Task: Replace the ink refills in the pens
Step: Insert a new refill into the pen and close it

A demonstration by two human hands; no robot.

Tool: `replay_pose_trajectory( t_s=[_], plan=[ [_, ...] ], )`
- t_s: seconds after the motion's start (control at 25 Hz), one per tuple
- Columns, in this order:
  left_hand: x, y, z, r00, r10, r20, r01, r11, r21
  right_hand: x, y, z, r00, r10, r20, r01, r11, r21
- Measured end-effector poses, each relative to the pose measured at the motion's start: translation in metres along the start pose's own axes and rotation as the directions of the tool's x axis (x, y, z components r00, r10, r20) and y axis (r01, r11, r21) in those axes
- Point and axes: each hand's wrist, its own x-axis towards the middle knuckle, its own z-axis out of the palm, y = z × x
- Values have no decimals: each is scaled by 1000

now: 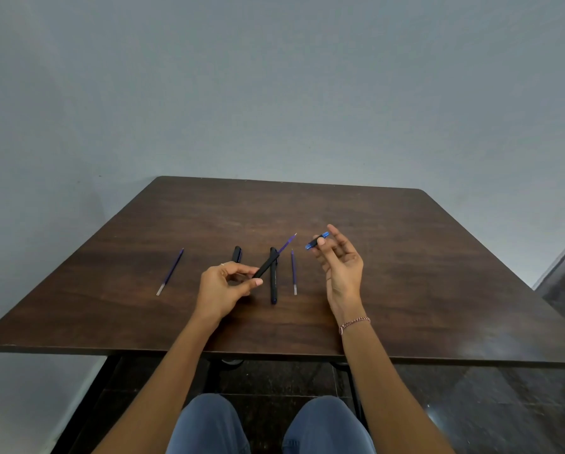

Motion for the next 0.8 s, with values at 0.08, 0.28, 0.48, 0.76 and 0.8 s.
replay_pose_trajectory(
  t_s=[0.08,0.28,0.48,0.76,0.8],
  plan=[
    [0,1,0,999,34,22,-35,998,51,1,-1,0,1000,-3,-7,4,1000,10],
    [0,2,0,999,24,27,-25,999,39,2,-2,-2,997,-61,-44,64,995,78],
    [-1,5,0,999,23,31,-25,998,56,3,-1,-2,997,-73,-32,75,995,63],
    [-1,5,-1,999,26,23,-27,998,48,2,3,1,993,-116,38,120,984,-130],
    [-1,5,0,999,24,22,-25,998,50,2,2,0,993,-119,22,121,987,-109]
  ],
)
